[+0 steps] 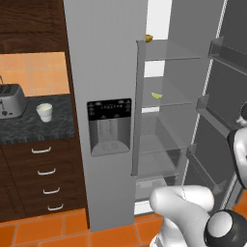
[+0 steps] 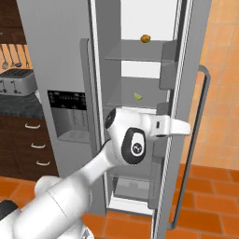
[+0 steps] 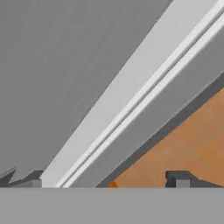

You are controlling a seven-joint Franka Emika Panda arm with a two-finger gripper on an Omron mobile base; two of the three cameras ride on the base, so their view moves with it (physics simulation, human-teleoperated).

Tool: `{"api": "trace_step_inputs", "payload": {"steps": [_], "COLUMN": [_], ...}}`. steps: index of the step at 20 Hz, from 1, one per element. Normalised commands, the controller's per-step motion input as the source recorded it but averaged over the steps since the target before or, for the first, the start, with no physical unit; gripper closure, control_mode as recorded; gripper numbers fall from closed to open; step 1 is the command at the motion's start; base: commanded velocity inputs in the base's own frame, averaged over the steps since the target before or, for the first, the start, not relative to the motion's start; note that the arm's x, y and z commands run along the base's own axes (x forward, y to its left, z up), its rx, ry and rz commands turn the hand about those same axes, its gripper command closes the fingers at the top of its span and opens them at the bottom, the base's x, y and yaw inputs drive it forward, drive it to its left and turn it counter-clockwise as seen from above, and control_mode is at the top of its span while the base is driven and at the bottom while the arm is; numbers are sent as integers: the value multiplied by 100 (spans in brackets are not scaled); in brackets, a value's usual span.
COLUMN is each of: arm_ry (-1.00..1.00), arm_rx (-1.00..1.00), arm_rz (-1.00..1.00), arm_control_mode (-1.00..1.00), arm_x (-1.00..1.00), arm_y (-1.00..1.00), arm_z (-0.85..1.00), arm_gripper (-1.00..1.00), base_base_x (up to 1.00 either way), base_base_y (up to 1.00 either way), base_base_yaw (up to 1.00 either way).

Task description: Grab a lemon wedge from the fridge and one ice cube from the ice bowl, and put them in the glass of lemonade.

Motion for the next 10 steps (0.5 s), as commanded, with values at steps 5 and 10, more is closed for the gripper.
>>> {"api": "trace_step_inputs", "payload": {"steps": [5,10], "arm_ry": [-7,4], "arm_rx": [-3,-1], "arm_rz": [0,12], "arm_control_mode": [-100,-100], "arm_x": [-62,-64], "arm_y": [58,99], "arm_z": [62,58], "arm_gripper": [-100,-100], "base_base_x": [0,0], "base_base_y": [0,0], "base_base_yaw": [0,0]}}
